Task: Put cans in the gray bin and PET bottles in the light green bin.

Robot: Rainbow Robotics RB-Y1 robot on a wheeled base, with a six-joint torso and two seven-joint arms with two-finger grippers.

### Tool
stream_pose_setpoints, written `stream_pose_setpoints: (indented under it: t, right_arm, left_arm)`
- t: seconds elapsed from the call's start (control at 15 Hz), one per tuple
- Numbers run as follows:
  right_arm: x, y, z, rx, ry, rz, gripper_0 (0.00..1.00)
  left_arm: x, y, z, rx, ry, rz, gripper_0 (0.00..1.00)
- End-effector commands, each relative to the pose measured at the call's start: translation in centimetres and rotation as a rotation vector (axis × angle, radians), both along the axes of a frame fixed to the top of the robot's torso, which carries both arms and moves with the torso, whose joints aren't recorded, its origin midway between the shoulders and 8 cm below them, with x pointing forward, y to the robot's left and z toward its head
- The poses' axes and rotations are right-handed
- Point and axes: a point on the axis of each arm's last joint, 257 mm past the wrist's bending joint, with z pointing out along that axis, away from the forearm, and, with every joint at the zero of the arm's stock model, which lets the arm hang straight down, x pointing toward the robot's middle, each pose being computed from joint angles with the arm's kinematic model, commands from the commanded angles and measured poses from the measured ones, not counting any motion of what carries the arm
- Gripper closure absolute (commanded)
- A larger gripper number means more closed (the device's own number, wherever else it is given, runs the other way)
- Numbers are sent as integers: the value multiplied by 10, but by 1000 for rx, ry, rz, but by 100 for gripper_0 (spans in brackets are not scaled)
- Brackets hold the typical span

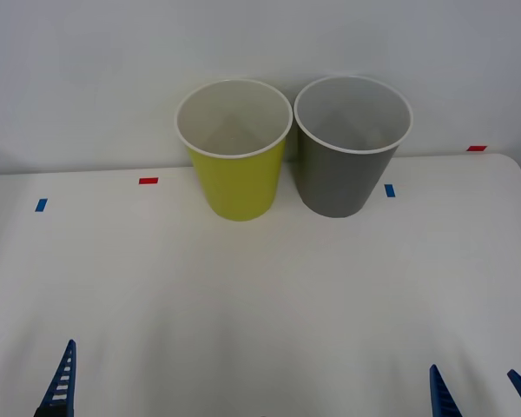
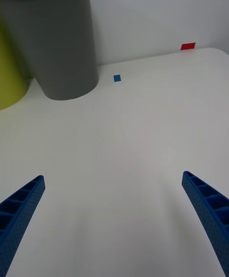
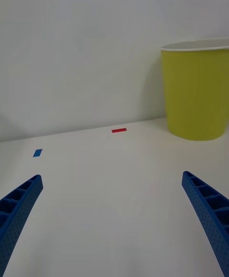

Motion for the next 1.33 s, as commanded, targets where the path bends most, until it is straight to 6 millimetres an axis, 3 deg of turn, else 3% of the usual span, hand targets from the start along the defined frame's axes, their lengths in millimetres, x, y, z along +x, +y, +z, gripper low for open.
stream_pose_setpoints:
  t: [0.07,1.33]
  right_arm:
    - [0,0,0,0,0,0,0]
    - [0,0,0,0,0,0,0]
  left_arm:
    - [-3,2,-7,18,16,5,0]
    - [-3,2,-7,18,16,5,0]
